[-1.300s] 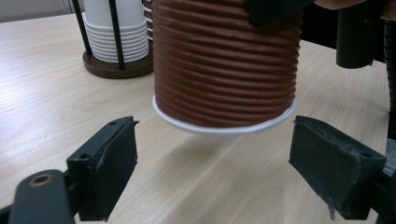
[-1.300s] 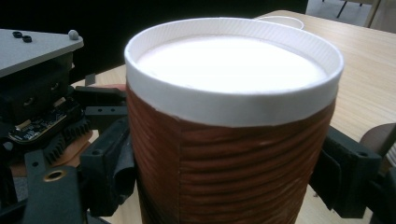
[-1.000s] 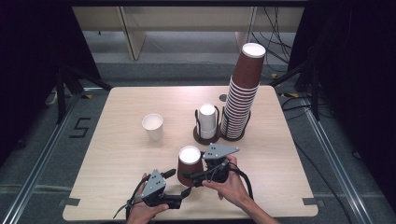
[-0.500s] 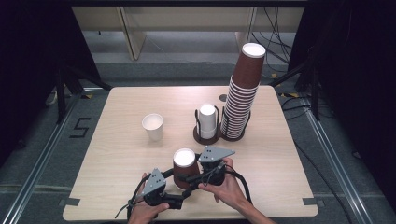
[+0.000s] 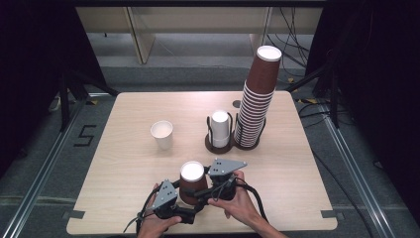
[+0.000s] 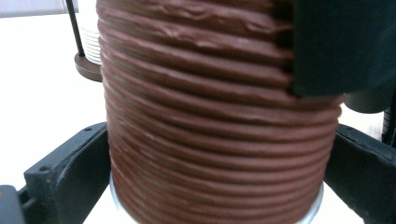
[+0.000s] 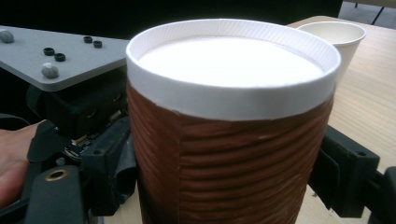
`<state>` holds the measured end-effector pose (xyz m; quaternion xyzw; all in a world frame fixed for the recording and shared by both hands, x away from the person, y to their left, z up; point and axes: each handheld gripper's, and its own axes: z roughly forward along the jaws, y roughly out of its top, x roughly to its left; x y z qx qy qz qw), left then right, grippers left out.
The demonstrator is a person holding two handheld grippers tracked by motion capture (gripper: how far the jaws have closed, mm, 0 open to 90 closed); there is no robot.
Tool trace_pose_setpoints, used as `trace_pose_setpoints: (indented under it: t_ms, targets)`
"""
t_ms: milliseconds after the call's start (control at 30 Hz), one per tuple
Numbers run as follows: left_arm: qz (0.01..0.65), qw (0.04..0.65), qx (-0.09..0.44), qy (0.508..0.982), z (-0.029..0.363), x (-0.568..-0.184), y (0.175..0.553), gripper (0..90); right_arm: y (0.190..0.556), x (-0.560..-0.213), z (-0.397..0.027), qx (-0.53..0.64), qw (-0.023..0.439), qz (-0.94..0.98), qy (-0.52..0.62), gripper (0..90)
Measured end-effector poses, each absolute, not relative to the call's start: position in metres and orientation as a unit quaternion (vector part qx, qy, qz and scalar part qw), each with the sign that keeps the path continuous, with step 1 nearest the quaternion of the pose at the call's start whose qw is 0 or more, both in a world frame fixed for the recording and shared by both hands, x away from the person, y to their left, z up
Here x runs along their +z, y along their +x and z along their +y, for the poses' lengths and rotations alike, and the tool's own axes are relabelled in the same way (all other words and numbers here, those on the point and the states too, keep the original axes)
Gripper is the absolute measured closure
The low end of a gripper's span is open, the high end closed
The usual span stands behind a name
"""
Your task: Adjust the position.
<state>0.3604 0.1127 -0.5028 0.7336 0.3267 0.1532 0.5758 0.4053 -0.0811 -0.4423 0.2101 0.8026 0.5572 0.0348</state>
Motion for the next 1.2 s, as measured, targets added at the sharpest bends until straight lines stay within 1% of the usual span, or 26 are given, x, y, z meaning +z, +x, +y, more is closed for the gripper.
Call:
trace_pose_setpoints:
  t_ms: [33, 200, 233, 300, 333, 367, 433, 500, 533, 567, 600, 733, 800, 833, 867, 900, 967, 1000, 1100, 1200]
  targets:
    - [0.327, 0.576, 0.153, 0.734, 0.113, -0.503, 0.36, 0.1, 0.405, -0.442, -0.081, 0.556, 0.026, 0.803, 0.212, 19.9]
    - [0.32, 0.582, 0.154, 0.732, 0.112, -0.503, 0.36, 1.8, 0.405, -0.444, -0.08, 0.558, 0.021, 0.804, 0.206, 19.7]
    - [0.314, 0.574, 0.161, 0.739, 0.114, -0.5, 0.359, 3.1, 0.405, -0.444, -0.08, 0.557, 0.021, 0.803, 0.21, 19.1]
    - [0.304, 0.579, 0.16, 0.739, 0.113, -0.5, 0.36, 5.4, 0.406, -0.443, -0.082, 0.56, 0.028, 0.801, 0.209, 18.2]
    - [0.3, 0.572, 0.164, 0.746, 0.114, -0.498, 0.358, 6.6, 0.406, -0.443, -0.082, 0.56, 0.019, 0.8, 0.214, 17.7]
    - [0.293, 0.569, 0.167, 0.75, 0.114, -0.498, 0.358, 8.6, 0.407, -0.443, -0.083, 0.554, 0.022, 0.805, 0.212, 17.1]
    - [0.287, 0.563, 0.17, 0.757, 0.115, -0.497, 0.358, 9.5, 0.409, -0.442, -0.085, 0.55, 0.023, 0.808, 0.207, 15.9]
    - [0.279, 0.556, 0.173, 0.764, 0.116, -0.497, 0.359, 10.2, 0.409, -0.441, -0.085, 0.552, 0.015, 0.809, 0.204, 15.2]
    - [0.277, 0.553, 0.171, 0.767, 0.117, -0.497, 0.359, 10.4, 0.409, -0.44, -0.087, 0.543, 0.02, 0.814, 0.204, 15.2]
    - [0.275, 0.552, 0.171, 0.769, 0.117, -0.497, 0.359, 10.7, 0.408, -0.439, -0.087, 0.546, 0.012, 0.81, 0.211, 15.1]
    - [0.272, 0.55, 0.172, 0.771, 0.118, -0.497, 0.36, 10.9, 0.409, -0.437, -0.088, 0.545, 0.024, 0.812, 0.206, 15.2]
    - [0.256, 0.538, 0.18, 0.783, 0.118, -0.496, 0.359, 11.6, 0.412, -0.428, -0.096, 0.541, 0.008, 0.817, 0.202, 15.1]
    - [0.243, 0.519, 0.186, 0.798, 0.118, -0.494, 0.358, 11.7, 0.412, -0.425, -0.098, 0.536, 0.007, 0.819, 0.205, 15.2]
    - [0.233, 0.504, 0.187, 0.81, 0.117, -0.493, 0.358, 11.8, 0.415, -0.421, -0.103, 0.531, 0.012, 0.826, 0.189, 15.4]
    - [0.233, 0.504, 0.187, 0.81, 0.117, -0.493, 0.358, 12.0, 0.415, -0.421, -0.103, 0.531, 0.012, 0.826, 0.189, 15.4]
    - [0.229, 0.498, 0.182, 0.816, 0.117, -0.493, 0.358, 12.1, 0.416, -0.419, -0.106, 0.526, -0.005, 0.831, 0.178, 15.4]
    - [0.215, 0.482, 0.189, 0.828, 0.115, -0.492, 0.357, 12.1, 0.415, -0.416, -0.109, 0.511, -0.011, 0.841, 0.176, 15.4]
    - [0.203, 0.466, 0.188, 0.84, 0.114, -0.491, 0.357, 12.1, 0.415, -0.415, -0.11, 0.503, -0.026, 0.846, 0.173, 15.4]
    - [0.197, 0.454, 0.193, 0.847, 0.113, -0.491, 0.356, 12.1, 0.415, -0.414, -0.113, 0.493, -0.021, 0.854, 0.163, 15.5]
    - [0.178, 0.424, 0.192, 0.867, 0.114, -0.49, 0.355, 12.1, 0.414, -0.413, -0.113, 0.473, -0.028, 0.868, 0.151, 15.5]
